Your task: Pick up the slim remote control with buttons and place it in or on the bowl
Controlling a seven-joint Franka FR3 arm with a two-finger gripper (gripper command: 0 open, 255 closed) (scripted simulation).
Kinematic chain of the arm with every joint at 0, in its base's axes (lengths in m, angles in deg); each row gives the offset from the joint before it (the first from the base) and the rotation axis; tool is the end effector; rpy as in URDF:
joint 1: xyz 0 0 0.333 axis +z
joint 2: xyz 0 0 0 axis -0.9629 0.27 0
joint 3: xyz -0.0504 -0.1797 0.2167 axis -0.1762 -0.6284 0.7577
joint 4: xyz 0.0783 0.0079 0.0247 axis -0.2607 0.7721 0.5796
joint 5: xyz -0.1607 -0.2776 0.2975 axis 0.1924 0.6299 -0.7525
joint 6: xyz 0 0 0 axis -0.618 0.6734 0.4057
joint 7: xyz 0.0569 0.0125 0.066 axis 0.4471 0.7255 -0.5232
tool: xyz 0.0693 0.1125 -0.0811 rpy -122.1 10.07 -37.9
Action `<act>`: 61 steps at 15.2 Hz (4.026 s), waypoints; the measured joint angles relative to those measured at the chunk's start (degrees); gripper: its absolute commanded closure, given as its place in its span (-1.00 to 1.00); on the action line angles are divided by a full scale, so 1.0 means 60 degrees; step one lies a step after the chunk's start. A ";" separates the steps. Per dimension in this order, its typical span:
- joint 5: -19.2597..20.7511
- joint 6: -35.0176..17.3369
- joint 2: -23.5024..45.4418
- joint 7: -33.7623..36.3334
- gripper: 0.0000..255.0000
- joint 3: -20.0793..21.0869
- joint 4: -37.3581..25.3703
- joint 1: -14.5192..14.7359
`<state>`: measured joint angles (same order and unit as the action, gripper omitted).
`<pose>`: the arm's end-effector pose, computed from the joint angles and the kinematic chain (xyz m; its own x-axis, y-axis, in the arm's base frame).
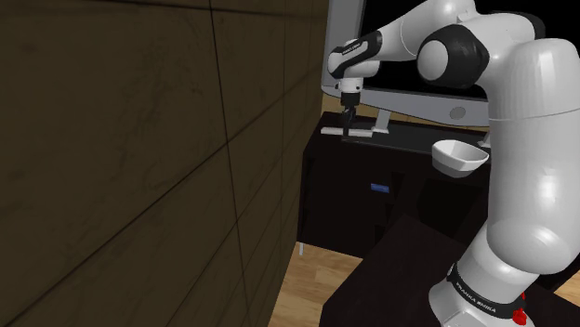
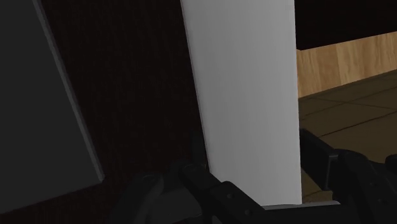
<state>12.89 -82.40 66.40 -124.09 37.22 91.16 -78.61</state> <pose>0.6068 -0.2954 0.2952 0.9363 0.3282 -0.1251 0.3127 -0.9411 -0.1288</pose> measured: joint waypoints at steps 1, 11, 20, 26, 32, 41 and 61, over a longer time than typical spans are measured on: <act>-0.0025 0.0562 0.0031 -0.0048 1.00 -0.0027 -0.0248 -0.0034; 0.0143 0.0086 -0.0667 -0.0340 1.00 -0.0393 -0.0188 0.0178; 0.1077 -0.1818 -0.2896 -0.1323 1.00 -0.1227 0.2622 -0.0182; 0.1604 -0.2089 -0.3850 -0.2116 1.00 -0.1729 0.3688 -0.0633; 0.2123 -0.2273 -0.4657 -0.3053 1.00 -0.2317 0.4509 -0.1204; 0.2631 -0.2313 -0.5313 -0.4780 1.00 -0.3344 0.4985 -0.2147; 0.1677 -0.3980 -0.4191 -0.6309 1.00 -0.4038 0.5851 -0.2515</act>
<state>22.96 -106.28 41.25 -161.94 12.99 126.26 -93.70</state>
